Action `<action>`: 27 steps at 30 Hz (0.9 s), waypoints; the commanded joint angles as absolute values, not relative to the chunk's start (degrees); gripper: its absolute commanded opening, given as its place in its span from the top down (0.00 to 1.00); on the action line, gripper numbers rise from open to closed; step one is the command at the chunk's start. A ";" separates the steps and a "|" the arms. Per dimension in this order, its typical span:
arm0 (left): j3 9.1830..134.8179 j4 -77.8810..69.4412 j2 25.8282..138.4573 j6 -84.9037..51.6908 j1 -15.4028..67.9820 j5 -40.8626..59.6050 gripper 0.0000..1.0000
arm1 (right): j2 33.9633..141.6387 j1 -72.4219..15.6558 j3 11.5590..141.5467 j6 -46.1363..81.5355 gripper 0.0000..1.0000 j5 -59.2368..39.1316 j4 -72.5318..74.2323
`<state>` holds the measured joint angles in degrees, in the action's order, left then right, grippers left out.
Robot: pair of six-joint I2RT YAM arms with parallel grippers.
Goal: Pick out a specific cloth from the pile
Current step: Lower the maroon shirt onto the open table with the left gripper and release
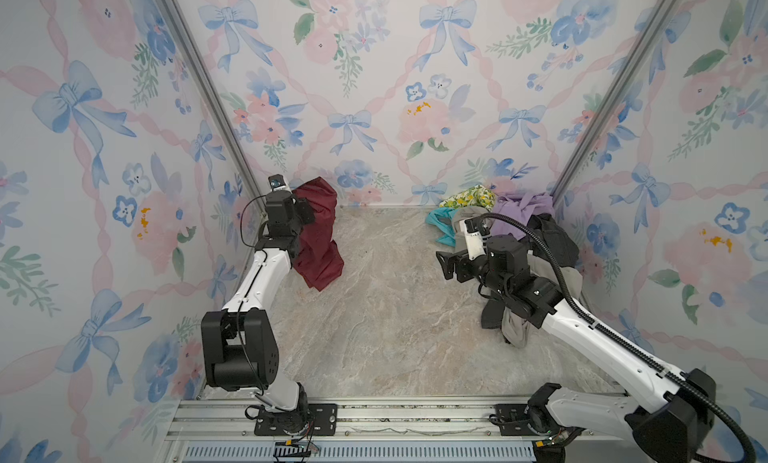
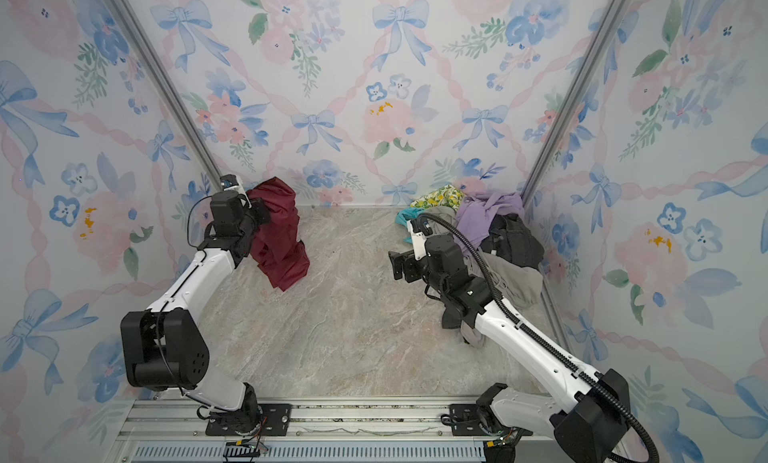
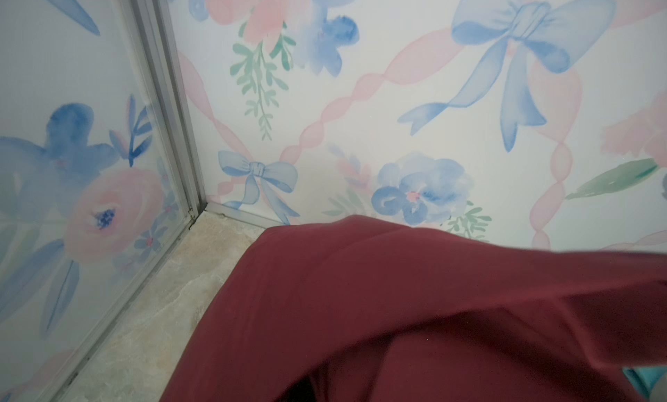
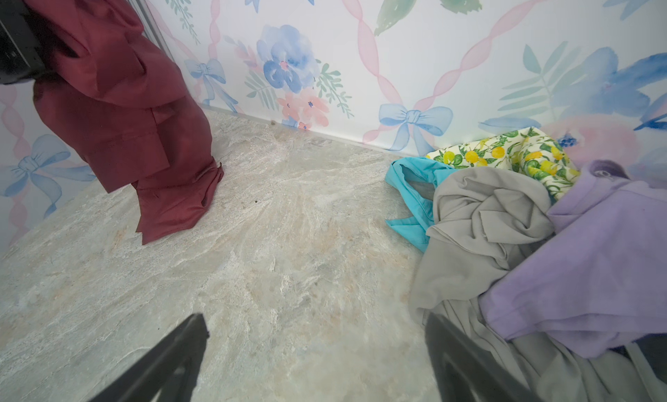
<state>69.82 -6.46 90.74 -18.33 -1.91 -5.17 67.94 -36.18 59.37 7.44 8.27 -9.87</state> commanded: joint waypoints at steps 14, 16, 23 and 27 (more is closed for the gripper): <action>68.86 0.44 108.31 -22.85 -2.20 -3.25 1.00 | 65.22 -35.03 55.17 9.75 0.03 9.71 -6.85; 69.50 2.13 109.39 -22.68 -2.24 -3.66 1.00 | 64.91 -34.62 54.52 10.21 0.03 9.27 -6.17; 73.30 8.25 114.82 -19.79 -2.98 -5.36 1.00 | 65.29 -32.90 53.31 11.06 0.03 7.65 -5.71; 77.12 12.01 118.41 -18.49 -2.99 -6.95 1.00 | 65.78 -31.57 53.35 11.14 0.03 6.30 -5.76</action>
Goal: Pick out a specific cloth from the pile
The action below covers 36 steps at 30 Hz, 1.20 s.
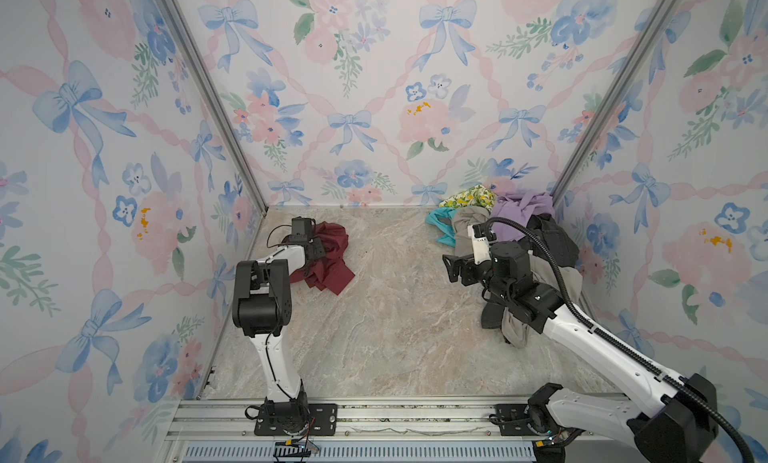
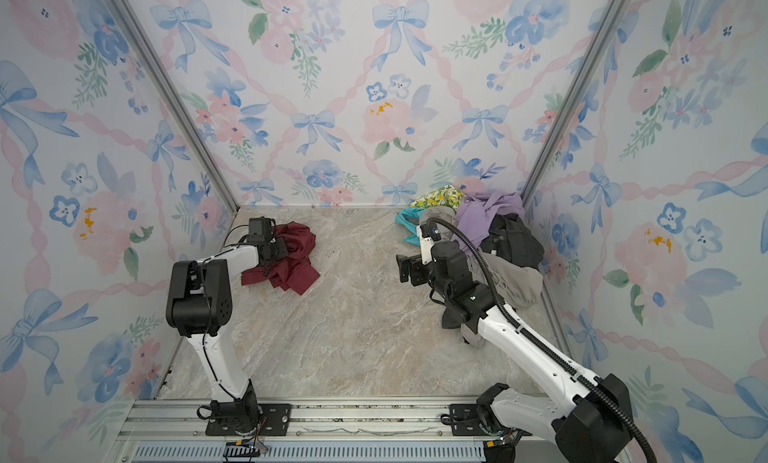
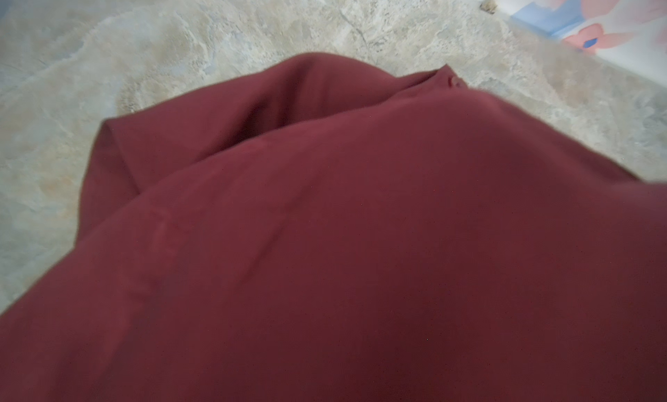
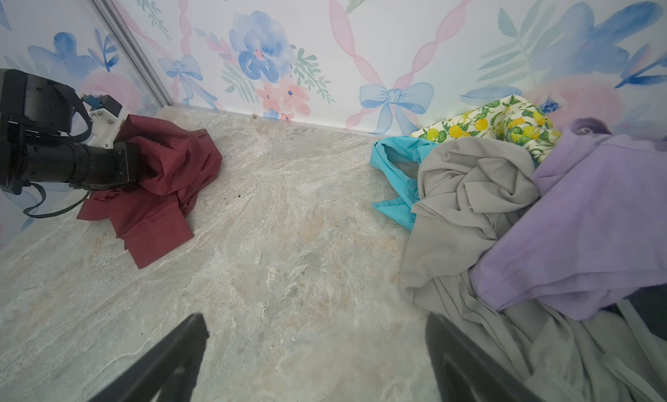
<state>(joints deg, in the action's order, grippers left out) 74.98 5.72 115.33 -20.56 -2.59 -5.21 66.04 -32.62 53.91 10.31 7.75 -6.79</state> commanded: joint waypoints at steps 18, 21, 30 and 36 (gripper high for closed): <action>90.65 19.04 126.36 -18.28 -3.60 -10.18 0.91 | 66.37 -25.04 51.82 11.11 0.03 1.79 -5.25; 90.79 19.03 124.44 -17.93 -3.60 -9.93 0.64 | 66.19 -24.51 51.78 11.35 0.03 1.51 -4.93; 89.55 18.76 113.62 -15.68 -3.60 -8.95 0.25 | 65.41 -24.26 51.59 13.05 0.03 1.51 -3.81; 87.47 18.80 107.95 -14.17 -3.52 -4.34 0.12 | 64.56 -24.25 51.71 14.28 0.03 0.92 -3.84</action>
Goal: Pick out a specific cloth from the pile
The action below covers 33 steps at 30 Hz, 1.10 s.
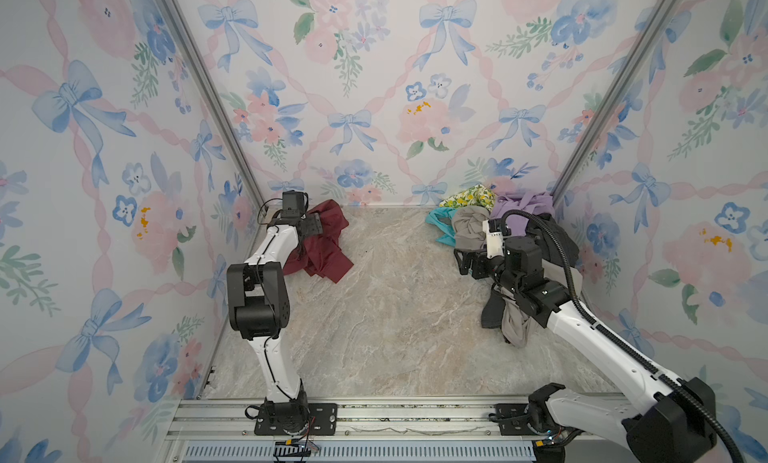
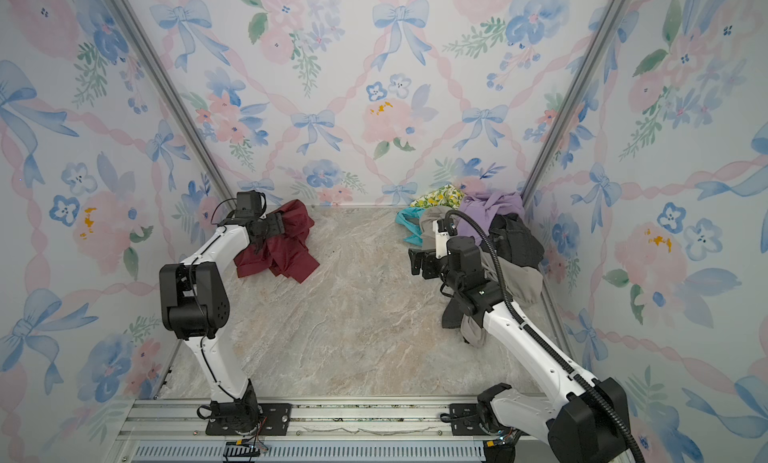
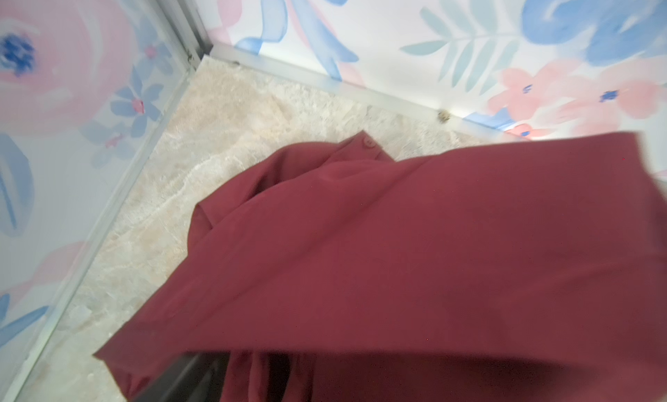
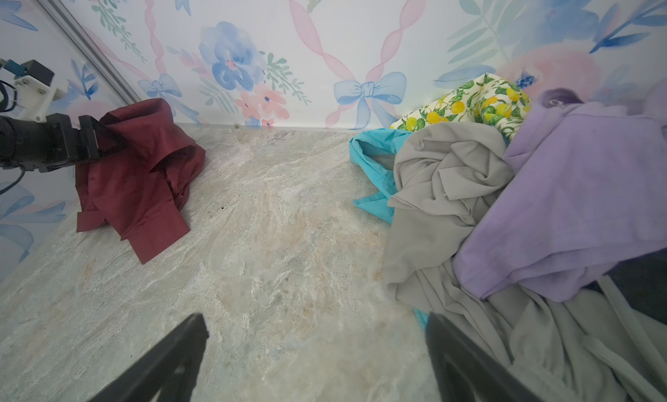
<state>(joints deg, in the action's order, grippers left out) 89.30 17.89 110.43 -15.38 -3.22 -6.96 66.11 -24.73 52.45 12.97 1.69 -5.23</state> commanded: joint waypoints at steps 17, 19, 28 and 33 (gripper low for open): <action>71.60 6.67 88.08 -15.87 -1.29 -0.09 0.02 | 58.11 -24.13 50.78 11.06 0.03 3.73 -7.88; 64.71 0.13 82.60 -17.05 -0.68 0.73 0.02 | 57.26 -23.49 51.05 9.47 0.03 4.76 -8.34; 39.71 -24.74 60.72 -15.11 2.98 0.30 0.02 | 51.14 -16.38 48.79 5.48 0.03 7.72 -4.68; 28.73 -33.99 56.94 -12.39 4.83 -4.40 0.02 | 47.86 -14.06 40.60 4.47 0.03 11.87 4.25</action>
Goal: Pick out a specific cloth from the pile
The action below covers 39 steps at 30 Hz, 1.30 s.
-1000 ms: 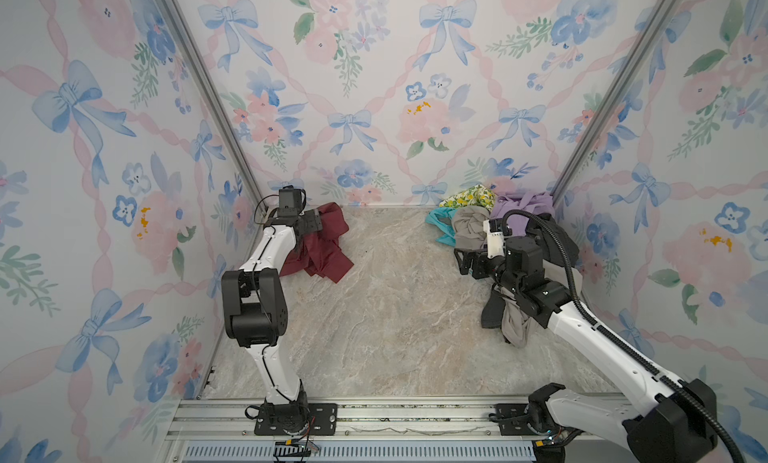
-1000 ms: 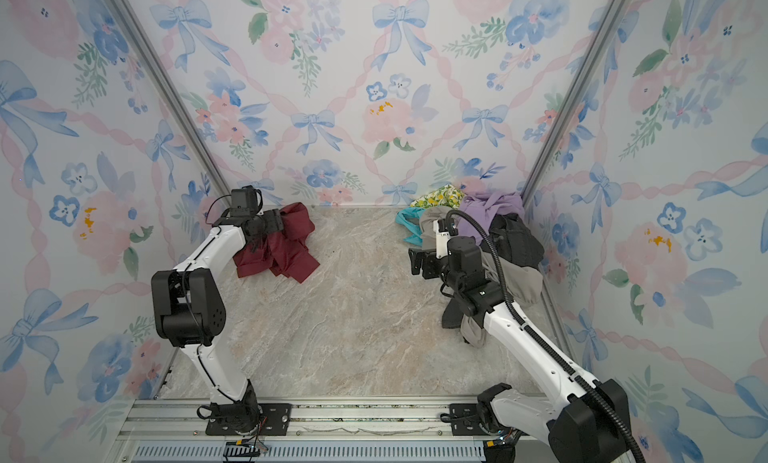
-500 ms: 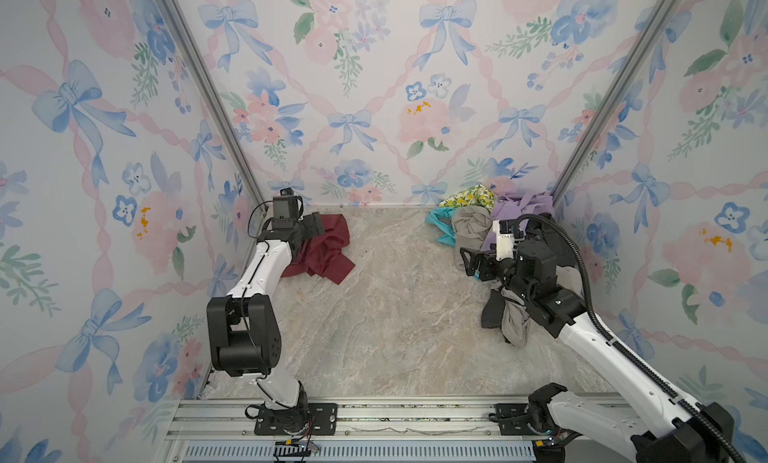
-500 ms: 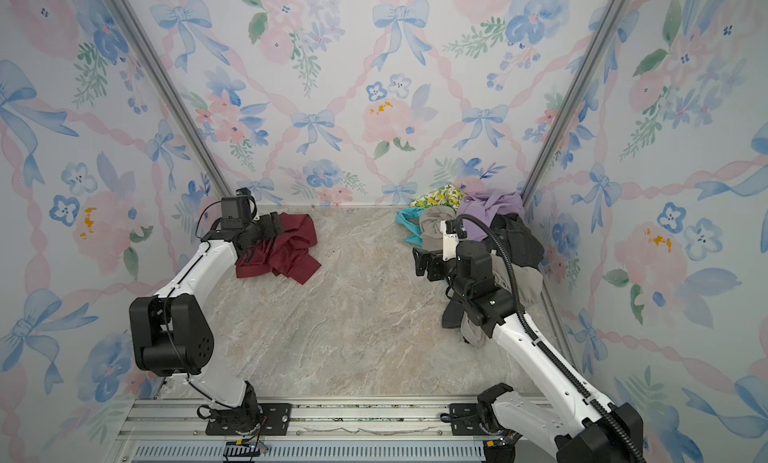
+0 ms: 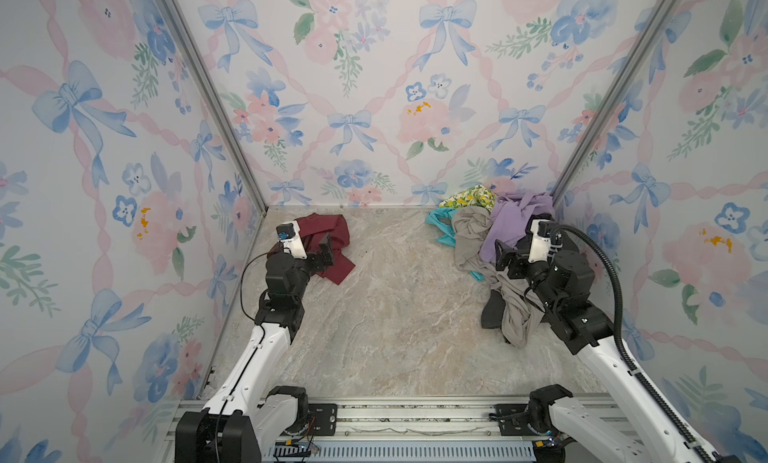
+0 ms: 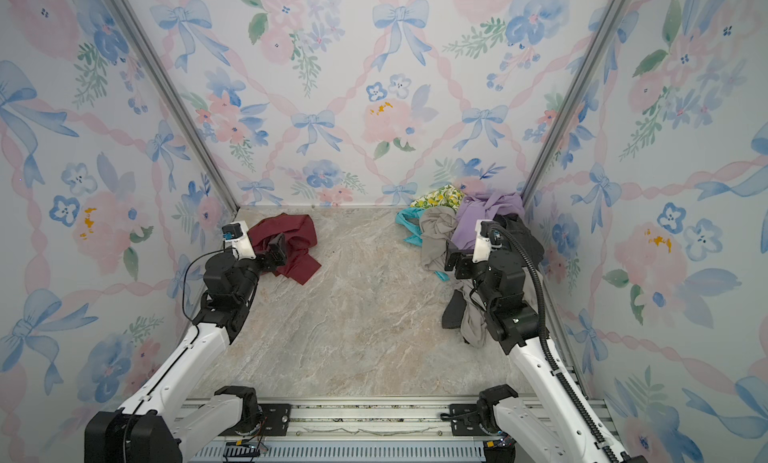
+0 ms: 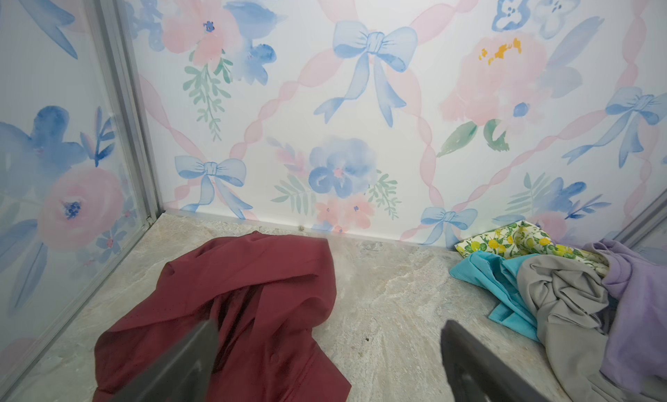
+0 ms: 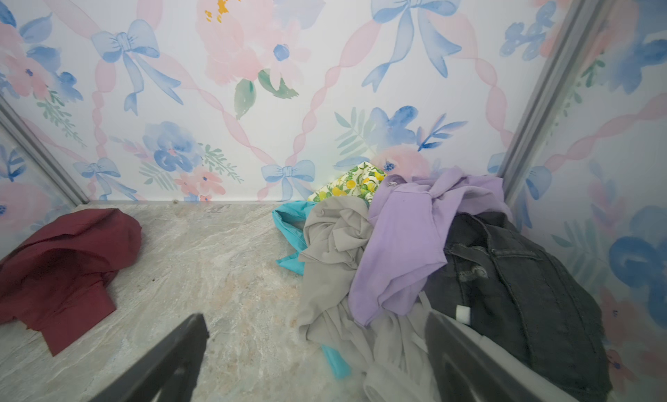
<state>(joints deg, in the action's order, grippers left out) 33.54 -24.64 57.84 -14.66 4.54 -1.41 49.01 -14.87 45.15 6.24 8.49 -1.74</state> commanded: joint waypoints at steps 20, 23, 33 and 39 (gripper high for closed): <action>11.23 -55.09 66.73 -7.44 6.72 -17.43 0.02 | 49.59 -10.53 17.40 0.35 0.03 18.67 31.74; 10.36 -56.87 68.36 -6.54 7.78 -19.35 0.02 | 51.80 -9.70 16.69 0.60 0.03 18.20 33.86; 8.90 -61.69 69.47 -5.37 8.79 -20.88 0.02 | 54.77 -8.90 15.00 -0.03 0.03 18.34 36.92; 8.17 -65.71 72.39 -4.59 10.27 -22.09 0.02 | 60.98 -7.23 14.88 -1.08 0.03 17.64 41.68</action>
